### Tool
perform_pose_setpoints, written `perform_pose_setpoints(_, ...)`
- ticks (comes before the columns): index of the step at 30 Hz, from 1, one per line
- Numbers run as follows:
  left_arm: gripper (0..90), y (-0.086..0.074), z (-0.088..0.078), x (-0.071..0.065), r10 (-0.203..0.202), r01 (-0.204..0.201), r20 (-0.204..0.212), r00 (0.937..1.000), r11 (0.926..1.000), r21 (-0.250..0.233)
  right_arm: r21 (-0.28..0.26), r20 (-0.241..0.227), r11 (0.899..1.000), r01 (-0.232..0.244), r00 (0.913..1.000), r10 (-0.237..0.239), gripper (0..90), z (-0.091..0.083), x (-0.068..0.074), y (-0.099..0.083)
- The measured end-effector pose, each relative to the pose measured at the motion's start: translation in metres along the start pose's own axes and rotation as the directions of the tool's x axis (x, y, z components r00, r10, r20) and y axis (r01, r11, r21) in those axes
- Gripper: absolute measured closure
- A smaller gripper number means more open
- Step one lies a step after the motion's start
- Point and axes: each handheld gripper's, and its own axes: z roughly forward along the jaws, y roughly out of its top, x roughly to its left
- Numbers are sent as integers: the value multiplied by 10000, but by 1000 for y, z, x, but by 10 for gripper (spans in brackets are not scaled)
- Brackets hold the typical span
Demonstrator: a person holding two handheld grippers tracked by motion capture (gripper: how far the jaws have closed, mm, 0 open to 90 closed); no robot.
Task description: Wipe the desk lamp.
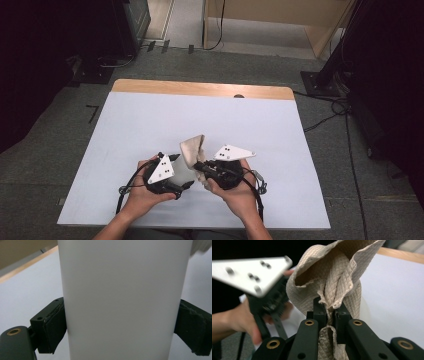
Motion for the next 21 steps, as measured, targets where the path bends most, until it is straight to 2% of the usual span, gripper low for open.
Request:
perform_pose_setpoints(2,84,0,0,-1,332,-332,37,9994,9994,-27,-153,45,9999,9,10000,-8,837,2,1,1)
perform_pose_setpoints(4,84,0,-1,-3,665,-665,94,9977,9978,-20,-279,416,9994,-200,9989,212,835,5,-3,-2)
perform_pose_setpoints(6,84,-1,-1,-1,611,-609,165,9980,9981,-106,-439,599,9977,-526,9967,551,833,6,-11,-6)
perform_pose_setpoints(7,84,-1,-1,0,488,-485,186,9986,9987,-146,-468,712,9961,-754,9944,786,833,6,-15,-7)
perform_pose_setpoints(9,84,-2,0,2,233,-229,248,9994,9996,-169,-428,1084,9949,-912,9895,954,833,4,-21,-10)
perform_pose_setpoints(12,84,-4,0,7,-266,275,339,9991,9993,-270,-170,1432,9951,-971,9848,985,834,2,-26,-11)
perform_pose_setpoints(14,83,-6,-1,11,-815,830,438,9957,9960,-339,-23,1481,9944,-1058,9834,1049,833,0,-29,-12)
perform_pose_setpoints(16,84,-7,-1,16,-1322,1351,554,9897,9895,-522,-28,1613,9921,-1250,9791,1238,833,-1,-33,-13)
perform_pose_setpoints(19,84,-7,-2,21,-1714,1708,20,9852,9811,-911,-24,1768,9870,-1608,9714,1587,833,-2,-42,-16)
perform_pose_setpoints(21,83,-9,-4,26,-2103,2034,-476,9765,9717,-1203,9,1796,9835,-1808,9675,1777,832,-3,-46,-18)
